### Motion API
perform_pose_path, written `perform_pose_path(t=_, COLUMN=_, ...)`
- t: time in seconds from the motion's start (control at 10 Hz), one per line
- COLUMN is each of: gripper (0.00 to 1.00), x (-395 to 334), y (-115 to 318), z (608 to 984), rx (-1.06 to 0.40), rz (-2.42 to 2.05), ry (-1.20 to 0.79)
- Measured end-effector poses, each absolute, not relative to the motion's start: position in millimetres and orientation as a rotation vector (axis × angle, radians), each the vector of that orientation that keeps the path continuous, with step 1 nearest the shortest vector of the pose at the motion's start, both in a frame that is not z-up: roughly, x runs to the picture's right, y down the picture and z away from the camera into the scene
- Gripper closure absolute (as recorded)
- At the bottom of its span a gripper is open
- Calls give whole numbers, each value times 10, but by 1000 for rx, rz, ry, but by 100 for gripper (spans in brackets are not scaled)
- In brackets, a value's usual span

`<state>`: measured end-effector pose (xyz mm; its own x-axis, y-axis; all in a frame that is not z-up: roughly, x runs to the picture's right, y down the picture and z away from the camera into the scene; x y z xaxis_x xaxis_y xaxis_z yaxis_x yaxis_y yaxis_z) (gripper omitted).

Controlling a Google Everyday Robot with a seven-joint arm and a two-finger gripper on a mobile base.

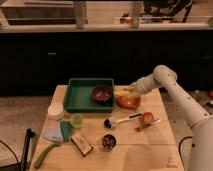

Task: Place banana in red bowl

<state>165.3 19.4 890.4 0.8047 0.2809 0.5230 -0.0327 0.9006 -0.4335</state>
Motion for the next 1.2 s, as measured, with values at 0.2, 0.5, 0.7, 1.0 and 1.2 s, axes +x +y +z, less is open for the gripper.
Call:
perform_pose_path(t=0.2, gripper=20, x=1667, y=220, z=8904, rx=-421, rz=179, ry=-617)
perform_pose_path(t=0.5, gripper=20, x=1693, y=234, z=8880, rx=-410, rz=185, ry=-619)
perform_pose_path(t=0.7, gripper=20, x=1717, y=237, z=8854, rx=-404, rz=185, ry=-623)
perform_pose_path(t=1.0, gripper=20, x=1822, y=252, z=8820, rx=-395, rz=191, ry=-627)
perform_pose_path(t=1.2, gripper=20, x=1874, y=264, z=8811, rx=-395, rz=196, ry=-628)
